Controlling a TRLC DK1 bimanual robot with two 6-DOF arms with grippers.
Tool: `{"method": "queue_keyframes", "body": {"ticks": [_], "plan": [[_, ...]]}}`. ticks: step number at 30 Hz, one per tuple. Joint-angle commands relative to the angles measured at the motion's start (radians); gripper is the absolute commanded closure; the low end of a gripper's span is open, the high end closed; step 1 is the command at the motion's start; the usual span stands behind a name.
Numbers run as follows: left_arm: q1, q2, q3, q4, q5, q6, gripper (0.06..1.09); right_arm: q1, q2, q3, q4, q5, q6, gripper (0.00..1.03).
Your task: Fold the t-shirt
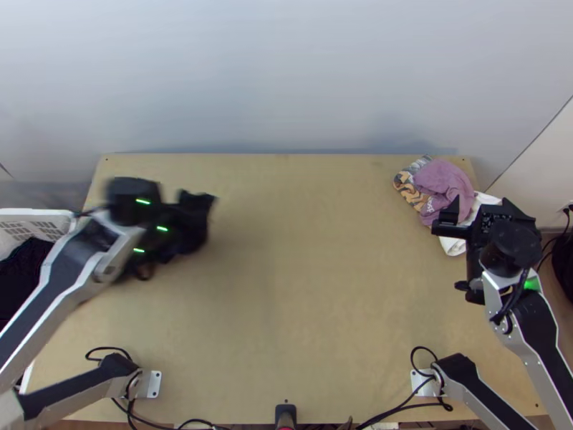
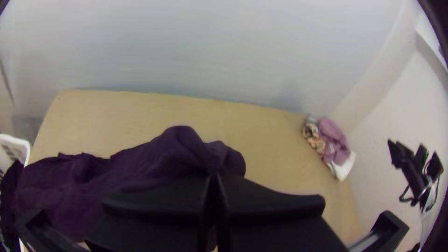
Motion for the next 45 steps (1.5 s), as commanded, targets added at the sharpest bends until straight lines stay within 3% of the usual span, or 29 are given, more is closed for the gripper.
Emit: {"method": "queue_keyframes", "body": {"ticks": [1, 12, 20, 21, 23, 24, 25, 29, 35, 42, 45], "plan": [[-0.336, 0.207, 0.031, 0.078, -0.100, 0.025, 1.05, -0.036, 0.052, 0.047, -0.007, 0.000, 0.024, 0.04], [-0.612, 0.698, 0.462, 0.102, -0.117, 0.024, 1.05, -0.119, 0.069, 0.034, -0.029, -0.001, 0.074, 0.04], [-0.739, 0.868, 0.666, 0.098, -0.118, -0.004, 1.02, -0.163, 0.059, -0.007, -0.061, -0.009, 0.131, 0.04], [-0.743, 0.868, 0.676, 0.096, -0.120, -0.002, 0.85, -0.163, 0.060, -0.008, -0.061, -0.010, 0.137, 0.04], [-0.739, 0.867, 0.715, 0.027, -0.120, -0.002, 0.39, -0.160, 0.062, -0.004, -0.059, -0.016, 0.154, 0.04], [-0.735, 0.876, 0.748, -0.025, -0.118, 0.004, 0.21, -0.157, 0.063, -0.004, -0.055, -0.021, 0.156, 0.04], [-0.730, 0.883, 0.788, -0.083, -0.115, 0.013, 0.10, -0.156, 0.066, -0.004, -0.050, -0.026, 0.157, 0.04], [-0.712, 0.856, 0.835, -0.194, -0.123, 0.033, 0.10, -0.150, 0.092, -0.005, -0.042, -0.036, 0.173, 0.04], [-0.637, 0.762, 0.821, -0.274, -0.218, 0.035, 0.10, -0.087, 0.121, 0.010, -0.044, -0.075, 0.194, 0.04], [-0.509, 0.675, 0.768, -0.570, -0.246, 0.041, 0.11, 0.073, 0.198, 0.067, -0.136, -0.228, 0.278, 0.06], [-0.499, 0.567, 0.577, -0.553, -0.319, 0.053, 0.11, 0.149, 0.244, 0.085, -0.211, -0.325, 0.355, 0.06]]}}
